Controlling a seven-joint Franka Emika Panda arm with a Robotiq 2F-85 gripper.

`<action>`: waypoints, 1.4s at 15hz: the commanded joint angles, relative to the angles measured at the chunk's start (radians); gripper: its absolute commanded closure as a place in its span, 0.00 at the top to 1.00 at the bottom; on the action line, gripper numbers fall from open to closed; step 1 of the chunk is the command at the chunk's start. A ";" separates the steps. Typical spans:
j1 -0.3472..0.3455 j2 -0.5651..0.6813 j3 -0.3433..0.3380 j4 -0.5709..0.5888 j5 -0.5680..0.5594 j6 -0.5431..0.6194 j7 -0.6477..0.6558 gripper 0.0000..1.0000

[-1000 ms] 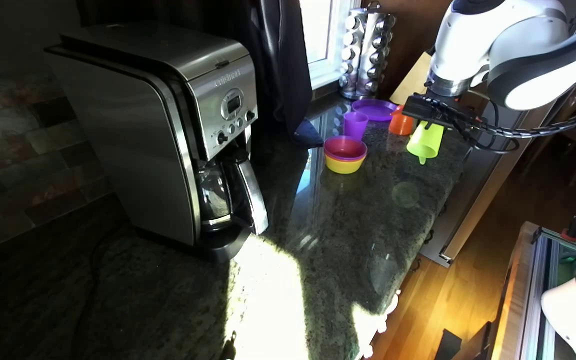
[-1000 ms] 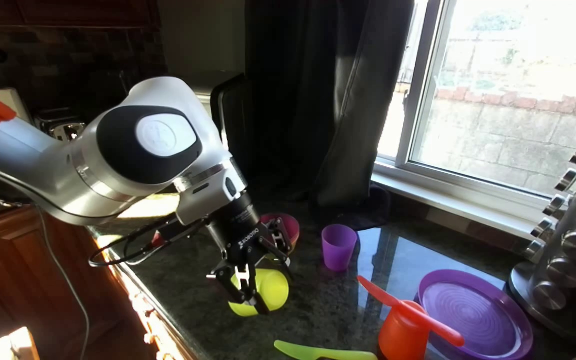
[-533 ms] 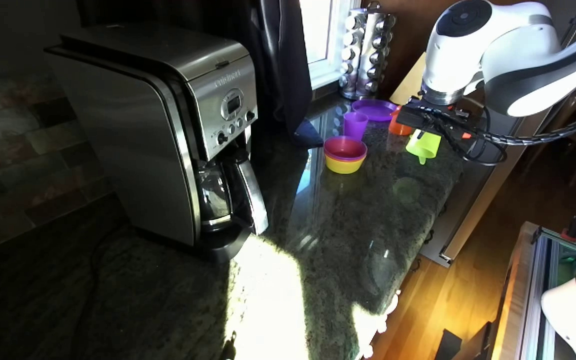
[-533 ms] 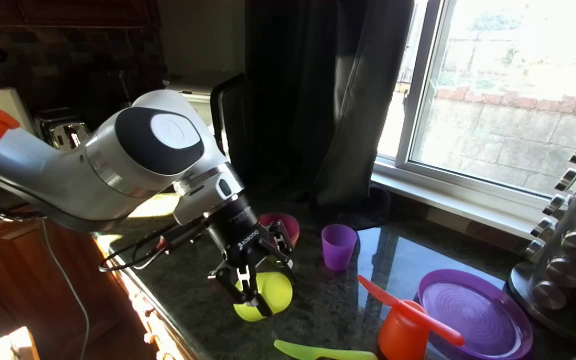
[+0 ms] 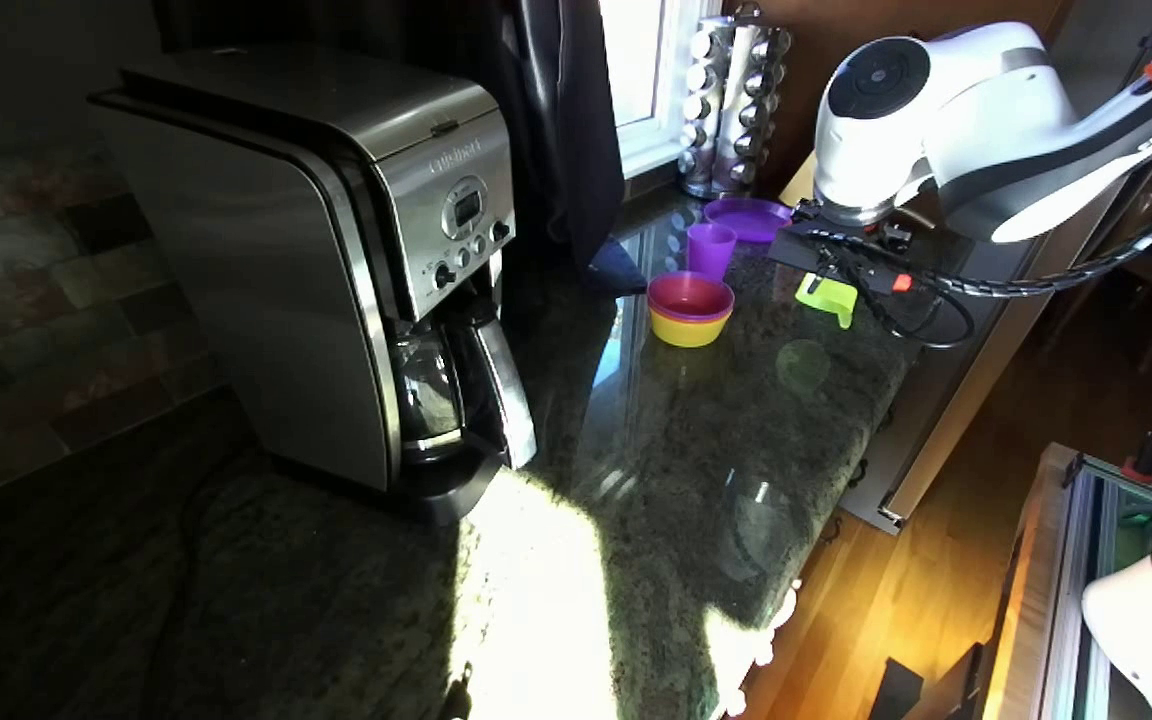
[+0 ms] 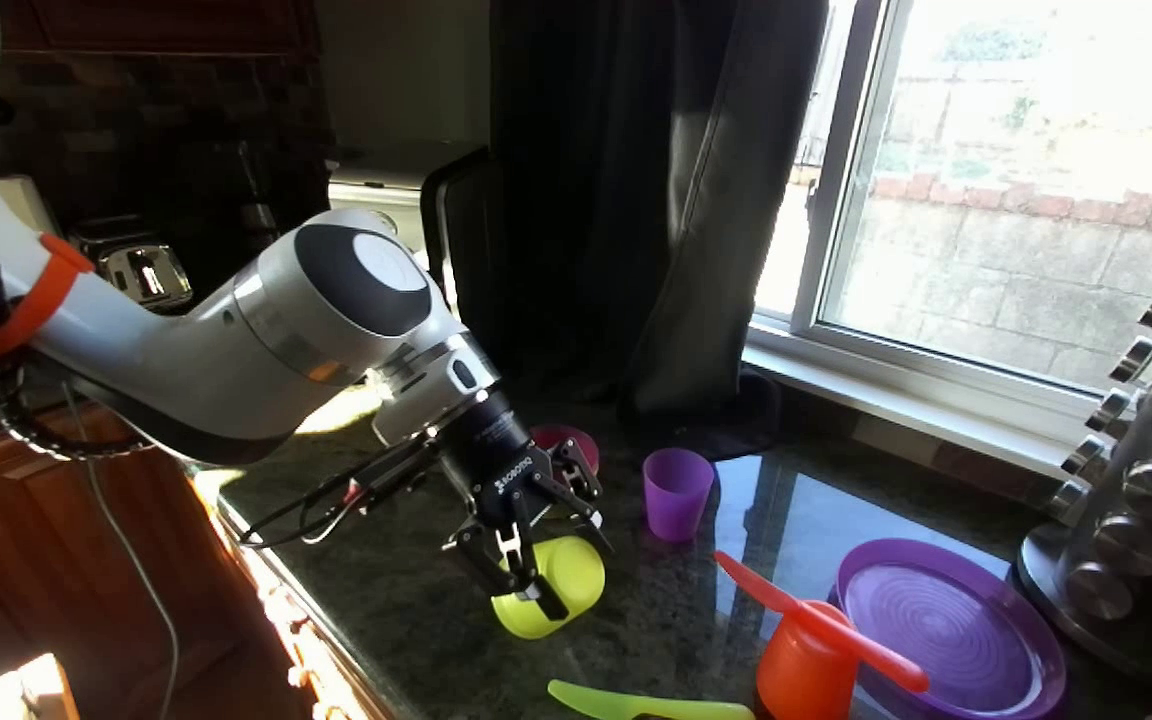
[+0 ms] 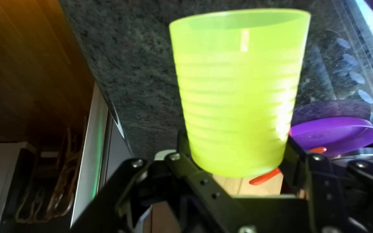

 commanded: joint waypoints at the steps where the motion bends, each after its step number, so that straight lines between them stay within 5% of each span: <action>1: 0.050 0.066 -0.027 0.046 -0.077 -0.049 0.089 0.40; 14: 0.135 0.178 -0.034 0.121 -0.146 -0.123 0.185 0.41; 16: 0.146 0.183 -0.033 0.126 -0.159 -0.136 0.197 0.90; 21: 0.157 0.189 -0.035 0.132 -0.156 -0.134 0.197 1.00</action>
